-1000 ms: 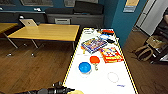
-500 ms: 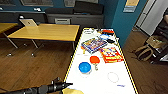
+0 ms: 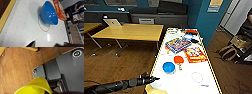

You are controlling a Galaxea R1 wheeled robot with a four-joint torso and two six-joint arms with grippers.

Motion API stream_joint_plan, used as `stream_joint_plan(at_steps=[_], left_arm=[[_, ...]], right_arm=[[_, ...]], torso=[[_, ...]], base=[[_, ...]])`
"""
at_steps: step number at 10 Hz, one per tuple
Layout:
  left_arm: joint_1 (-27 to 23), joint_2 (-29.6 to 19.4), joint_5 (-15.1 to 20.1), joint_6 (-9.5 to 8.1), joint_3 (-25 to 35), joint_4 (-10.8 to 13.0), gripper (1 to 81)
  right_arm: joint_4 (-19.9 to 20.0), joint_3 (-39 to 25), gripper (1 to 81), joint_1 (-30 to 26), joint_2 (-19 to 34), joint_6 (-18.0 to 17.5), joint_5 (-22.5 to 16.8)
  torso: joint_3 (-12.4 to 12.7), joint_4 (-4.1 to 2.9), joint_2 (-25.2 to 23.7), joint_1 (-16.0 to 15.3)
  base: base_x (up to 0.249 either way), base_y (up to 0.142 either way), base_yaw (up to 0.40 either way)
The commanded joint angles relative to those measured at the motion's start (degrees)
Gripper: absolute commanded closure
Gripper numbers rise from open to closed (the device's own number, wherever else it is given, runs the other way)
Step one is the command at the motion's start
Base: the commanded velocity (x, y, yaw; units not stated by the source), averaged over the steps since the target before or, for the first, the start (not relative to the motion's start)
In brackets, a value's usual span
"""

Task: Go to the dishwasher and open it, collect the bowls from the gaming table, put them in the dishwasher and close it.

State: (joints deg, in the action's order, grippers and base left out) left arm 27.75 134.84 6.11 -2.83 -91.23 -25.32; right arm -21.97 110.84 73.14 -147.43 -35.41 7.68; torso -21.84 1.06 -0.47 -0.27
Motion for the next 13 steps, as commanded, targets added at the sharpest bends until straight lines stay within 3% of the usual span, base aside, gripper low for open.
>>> stream_joint_plan(at_steps=[1, 2, 5, 6, 9, 13], left_arm=[[-8.98, 0.44, 3.3, -0.25, 0.18, -0.7, 1.0], [-8.98, 0.26, 3.04, -1.38, -0.26, -0.78, 1.0], [-8.98, -1.5, 1.01, -12.46, -1.93, -1.22, 1.0], [-9.41, -1.94, -1.09, -13.95, -2.02, -1.22, 1.0], [-11.17, -0.09, -1.27, -16.16, -2.72, -1.22, 1.0], [-12.76, 5.53, -1.01, -16.24, -6.24, -1.05, 1.0]], right_arm=[[-1.06, -1.16, 81.1, -2.34, 1.15, -0.09, -2.67], [-1.06, -1.16, 81.1, -2.43, 1.06, -0.09, -2.76], [-1.06, -0.81, 81.1, -2.6, 0.71, -0.09, -2.85], [-1.06, -0.81, 81.1, -2.78, 0.53, -0.09, -2.85], [-1.06, -0.63, 81.1, -3.04, 0.18, -0.09, -3.46], [-1.06, -0.63, 81.1, -2.96, 0.18, -0.09, -3.46]], torso=[[0.0, 0.0, 0.0, 0.0], [0.0, 0.0, 0.0, 0.0], [-0.02, 0.0, 0.02, 0.0], [-0.02, 0.0, 0.02, 0.0], [-0.02, 0.0, 0.02, 0.0], [-0.02, 0.0, 0.02, -0.02]], base=[[0.0, 0.0, 0.0], [0.0, 0.0, 0.0], [0.0, 0.0, 0.0], [0.0, 0.0, 0.0], [0.0, 0.0, 0.0], [0.0, 0.0, 0.0]])
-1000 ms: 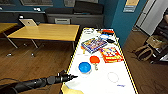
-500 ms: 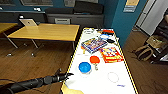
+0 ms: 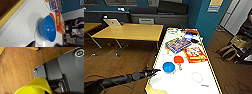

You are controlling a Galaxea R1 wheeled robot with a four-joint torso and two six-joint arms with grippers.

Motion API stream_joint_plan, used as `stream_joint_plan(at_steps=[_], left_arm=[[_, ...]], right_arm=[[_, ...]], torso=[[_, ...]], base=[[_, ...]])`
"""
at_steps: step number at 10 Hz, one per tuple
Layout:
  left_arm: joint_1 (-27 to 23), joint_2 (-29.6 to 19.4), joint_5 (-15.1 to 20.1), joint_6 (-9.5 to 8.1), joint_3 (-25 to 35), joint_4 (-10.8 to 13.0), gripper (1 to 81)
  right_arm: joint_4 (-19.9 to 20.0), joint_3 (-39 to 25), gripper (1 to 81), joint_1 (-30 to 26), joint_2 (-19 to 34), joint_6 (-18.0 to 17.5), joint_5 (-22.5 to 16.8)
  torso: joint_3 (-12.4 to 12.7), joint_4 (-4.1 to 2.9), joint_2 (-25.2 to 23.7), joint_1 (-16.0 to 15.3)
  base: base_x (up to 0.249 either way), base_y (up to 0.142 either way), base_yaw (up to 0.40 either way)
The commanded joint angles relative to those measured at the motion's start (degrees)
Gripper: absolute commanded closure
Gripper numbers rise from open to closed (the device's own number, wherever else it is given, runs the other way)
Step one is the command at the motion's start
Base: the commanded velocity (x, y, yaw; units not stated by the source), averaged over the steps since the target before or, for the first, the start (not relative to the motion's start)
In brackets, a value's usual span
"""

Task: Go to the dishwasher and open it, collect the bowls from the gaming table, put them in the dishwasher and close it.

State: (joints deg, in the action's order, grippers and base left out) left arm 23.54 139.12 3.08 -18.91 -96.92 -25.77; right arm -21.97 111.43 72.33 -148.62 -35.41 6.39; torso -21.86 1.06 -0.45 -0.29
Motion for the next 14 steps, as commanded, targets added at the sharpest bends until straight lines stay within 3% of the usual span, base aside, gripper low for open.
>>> stream_joint_plan(at_steps=[1, 6, 14], left_arm=[[-8.64, 2.75, 2.01, -0.08, -1.52, -0.42, 1.0], [-9.6, 7.41, 2.72, -0.16, -9.87, 0.02, 1.0], [-8.64, 13.82, 3.68, 0.1, -17.16, 2.04, 1.0]], right_arm=[[-1.06, -1.23, 81.1, -2.14, 1.28, -0.09, -2.17], [-1.15, -0.35, 81.1, -2.58, 0.57, -0.09, -2.78], [-1.32, 2.72, 81.1, -2.4, -1.36, -0.01, -3.49]], torso=[[0.0, 0.0, 0.0, 0.0], [0.0, 0.0, 0.0, 0.0], [-0.02, 0.0, 0.02, 0.0]], base=[[0.0, 0.0, 0.0], [0.0, 0.0, 0.0], [0.0, 0.0, 0.0]])
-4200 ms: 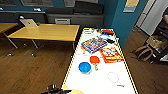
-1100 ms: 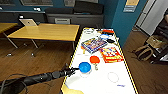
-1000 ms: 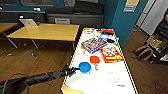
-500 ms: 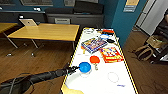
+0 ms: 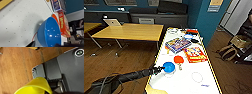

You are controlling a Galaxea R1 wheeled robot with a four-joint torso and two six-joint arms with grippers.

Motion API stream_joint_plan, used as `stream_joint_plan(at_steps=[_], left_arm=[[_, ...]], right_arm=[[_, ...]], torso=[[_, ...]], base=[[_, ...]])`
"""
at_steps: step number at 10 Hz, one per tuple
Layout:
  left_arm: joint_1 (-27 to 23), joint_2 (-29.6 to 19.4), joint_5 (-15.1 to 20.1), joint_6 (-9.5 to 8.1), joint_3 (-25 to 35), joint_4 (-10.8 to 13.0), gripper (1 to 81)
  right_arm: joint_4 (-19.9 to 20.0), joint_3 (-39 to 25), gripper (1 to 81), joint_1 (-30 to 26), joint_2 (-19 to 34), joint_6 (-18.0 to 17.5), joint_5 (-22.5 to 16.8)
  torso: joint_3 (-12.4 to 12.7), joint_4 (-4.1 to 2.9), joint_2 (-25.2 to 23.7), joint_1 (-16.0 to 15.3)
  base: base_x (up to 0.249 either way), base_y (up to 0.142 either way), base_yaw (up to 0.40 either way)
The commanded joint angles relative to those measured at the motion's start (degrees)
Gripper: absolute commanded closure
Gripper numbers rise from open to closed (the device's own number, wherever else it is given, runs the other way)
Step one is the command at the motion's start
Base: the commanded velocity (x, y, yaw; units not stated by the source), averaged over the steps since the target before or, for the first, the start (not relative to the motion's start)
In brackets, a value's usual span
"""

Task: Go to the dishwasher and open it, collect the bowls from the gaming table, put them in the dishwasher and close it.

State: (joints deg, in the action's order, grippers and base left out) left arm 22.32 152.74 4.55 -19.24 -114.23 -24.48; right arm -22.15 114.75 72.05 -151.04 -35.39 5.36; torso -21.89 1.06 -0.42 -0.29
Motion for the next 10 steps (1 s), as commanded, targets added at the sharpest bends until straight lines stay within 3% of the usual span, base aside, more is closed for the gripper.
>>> stream_joint_plan(at_steps=[1, 6, 9, 10], left_arm=[[-7.16, 0.47, 2.22, 0.43, -0.03, 0.75, 1.0], [-5.23, 3.28, 2.31, 0.87, -2.31, 0.84, 1.0], [-3.64, 5.3, 2.66, 0.87, -4.07, 2.77, 1.0], [-3.46, 5.57, 2.57, 0.34, -5.04, 2.07, 1.0]], right_arm=[[-1.23, -0.42, 81.1, -2.12, 0.98, -0.03, -2.46], [-1.49, 0.64, 81.1, -1.86, 0.01, 0.14, -2.46], [-1.5, 0.64, 81.1, -1.94, 0.01, 0.15, -2.46], [-1.5, 0.64, 81.1, -1.94, -0.16, 0.23, -2.46]], torso=[[0.0, 0.0, 0.0, 0.0], [-0.02, 0.0, 0.0, 0.0], [-0.02, 0.0, 0.0, 0.0], [-0.02, 0.0, 0.0, 0.0]], base=[[0.0, 0.0, 0.0], [0.0, 0.0, 0.0], [0.0, 0.0, 0.0], [0.0, 0.0, 0.0]])
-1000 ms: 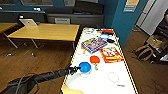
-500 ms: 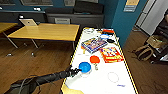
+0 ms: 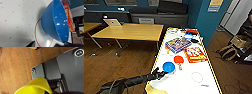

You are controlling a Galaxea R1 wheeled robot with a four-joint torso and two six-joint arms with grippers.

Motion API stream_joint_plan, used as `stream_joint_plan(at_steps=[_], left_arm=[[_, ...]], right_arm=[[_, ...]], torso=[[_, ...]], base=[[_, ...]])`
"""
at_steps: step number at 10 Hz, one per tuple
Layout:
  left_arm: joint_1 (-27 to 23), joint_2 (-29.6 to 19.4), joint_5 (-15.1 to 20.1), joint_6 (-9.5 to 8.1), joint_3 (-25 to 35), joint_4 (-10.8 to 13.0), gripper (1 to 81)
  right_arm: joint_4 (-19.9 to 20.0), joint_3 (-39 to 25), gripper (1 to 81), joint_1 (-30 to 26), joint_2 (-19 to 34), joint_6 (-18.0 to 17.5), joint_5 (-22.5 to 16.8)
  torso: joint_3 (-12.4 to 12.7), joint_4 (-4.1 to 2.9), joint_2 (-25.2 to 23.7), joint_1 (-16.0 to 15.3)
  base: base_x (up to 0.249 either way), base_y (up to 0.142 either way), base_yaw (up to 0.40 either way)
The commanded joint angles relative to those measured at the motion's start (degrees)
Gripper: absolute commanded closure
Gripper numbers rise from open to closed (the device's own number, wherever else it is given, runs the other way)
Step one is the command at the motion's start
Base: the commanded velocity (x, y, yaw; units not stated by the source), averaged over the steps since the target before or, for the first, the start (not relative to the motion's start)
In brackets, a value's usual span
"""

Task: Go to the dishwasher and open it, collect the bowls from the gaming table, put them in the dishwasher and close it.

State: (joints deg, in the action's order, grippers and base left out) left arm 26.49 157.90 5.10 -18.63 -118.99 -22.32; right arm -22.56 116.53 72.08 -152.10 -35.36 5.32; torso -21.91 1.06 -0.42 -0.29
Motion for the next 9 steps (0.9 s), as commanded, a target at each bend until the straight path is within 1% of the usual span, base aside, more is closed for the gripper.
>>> stream_joint_plan(at_steps=[1, 2, 4, 6, 7, 8, 9], left_arm=[[-7.72, 0.05, 1.93, -3.64, -0.19, -3.64, 1.0], [-8.25, 0.39, 2.02, -6.41, -0.1, -5.45, 1.0], [-8.69, 1.8, 2.02, -6.42, -0.98, -5.36, 1.0], [-8.69, 2.16, 2.9, -6.6, -1.77, -6.06, 1.0], [-8.51, 2.16, 3.34, -9.19, -2.2, -7.37, 1.0], [-8.6, 2.42, 4.3, -11.77, -2.65, -7.74, 1.0], [-8.86, 2.86, 4.4, -12.93, -3.53, -7.83, 1.0]], right_arm=[[-1.17, -0.88, 81.1, -1.98, 0.47, 0.21, -2.41], [-1.17, -0.78, 81.1, -1.9, 0.28, 0.3, -2.42], [-1.17, -0.79, 81.1, -1.72, 0.29, 0.3, -2.41], [-1.17, -0.7, 81.1, -1.63, 0.11, 0.38, -2.42], [-1.17, -0.35, 81.1, -1.72, -0.24, 0.38, -2.5], [-1.17, -0.17, 81.1, -1.8, -0.51, 0.38, -2.67], [-1.17, 0.0, 81.1, -1.81, -0.69, 0.47, -3.47]], torso=[[0.0, 0.0, 0.0, 0.0], [0.0, 0.0, 0.0, 0.0], [0.0, 0.0, 0.0, 0.0], [0.0, 0.0, 0.0, 0.0], [0.0, 0.0, 0.0, 0.0], [0.0, 0.0, 0.0, 0.0], [0.0, 0.0, 0.0, 0.0]], base=[[0.0, 0.0, 0.0], [0.0, 0.0, 0.0], [0.0, 0.0, 0.0], [0.0, 0.0, 0.0], [0.0, 0.0, 0.0], [0.0, 0.0, 0.0], [0.0, 0.0, 0.0]])
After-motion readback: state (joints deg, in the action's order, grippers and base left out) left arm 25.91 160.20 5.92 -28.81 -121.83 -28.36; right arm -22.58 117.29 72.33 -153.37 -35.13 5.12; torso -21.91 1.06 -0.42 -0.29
